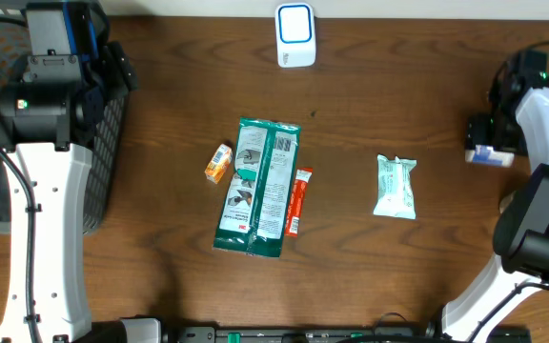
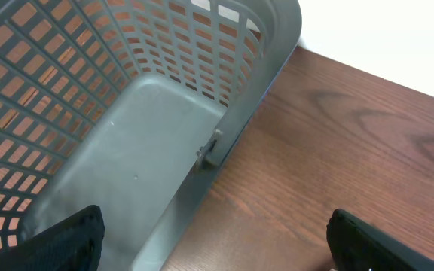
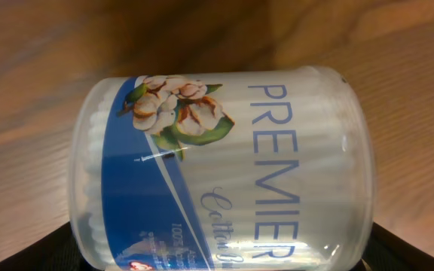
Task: Scan the item barcode
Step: 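Carry the tub right and place it beside the jar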
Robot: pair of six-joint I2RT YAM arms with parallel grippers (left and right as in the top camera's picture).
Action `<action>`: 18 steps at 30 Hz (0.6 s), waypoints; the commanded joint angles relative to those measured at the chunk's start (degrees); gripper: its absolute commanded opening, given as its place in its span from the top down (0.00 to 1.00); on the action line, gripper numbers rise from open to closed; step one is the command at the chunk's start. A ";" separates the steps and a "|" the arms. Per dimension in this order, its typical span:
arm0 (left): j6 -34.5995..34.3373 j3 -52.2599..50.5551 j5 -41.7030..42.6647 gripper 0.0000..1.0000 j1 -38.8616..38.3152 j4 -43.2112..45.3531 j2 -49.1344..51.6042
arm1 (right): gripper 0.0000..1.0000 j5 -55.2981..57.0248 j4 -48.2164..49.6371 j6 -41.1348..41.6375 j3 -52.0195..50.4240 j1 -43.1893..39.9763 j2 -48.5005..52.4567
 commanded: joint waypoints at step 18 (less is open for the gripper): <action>-0.09 0.39 -0.94 0.10 0.24 0.07 0.07 | 0.01 -2.78 3.45 -1.20 -3.98 -3.30 -0.59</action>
